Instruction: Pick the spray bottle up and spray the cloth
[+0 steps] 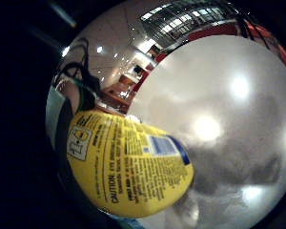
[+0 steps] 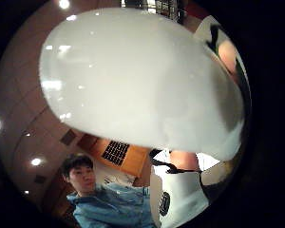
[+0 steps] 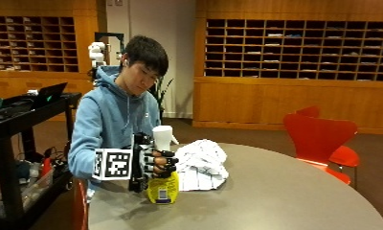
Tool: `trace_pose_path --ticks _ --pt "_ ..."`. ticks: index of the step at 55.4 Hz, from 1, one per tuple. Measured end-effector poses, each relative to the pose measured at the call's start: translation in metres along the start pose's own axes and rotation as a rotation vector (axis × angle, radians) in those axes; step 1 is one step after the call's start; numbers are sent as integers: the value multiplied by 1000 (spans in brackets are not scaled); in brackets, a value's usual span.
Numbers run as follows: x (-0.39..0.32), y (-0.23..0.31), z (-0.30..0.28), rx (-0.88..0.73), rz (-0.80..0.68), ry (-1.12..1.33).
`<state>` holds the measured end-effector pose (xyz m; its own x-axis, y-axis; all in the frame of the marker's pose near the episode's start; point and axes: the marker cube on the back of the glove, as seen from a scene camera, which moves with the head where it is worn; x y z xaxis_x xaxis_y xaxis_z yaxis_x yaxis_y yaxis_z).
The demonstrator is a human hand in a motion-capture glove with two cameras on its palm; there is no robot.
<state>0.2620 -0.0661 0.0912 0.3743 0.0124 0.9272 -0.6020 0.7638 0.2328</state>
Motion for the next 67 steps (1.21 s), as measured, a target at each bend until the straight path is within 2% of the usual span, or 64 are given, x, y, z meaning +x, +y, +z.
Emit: trace_pose_path --ticks 26,67 --pt "-5 8 -12 54 -49 36" --pt "-13 -14 29 66 57 13"
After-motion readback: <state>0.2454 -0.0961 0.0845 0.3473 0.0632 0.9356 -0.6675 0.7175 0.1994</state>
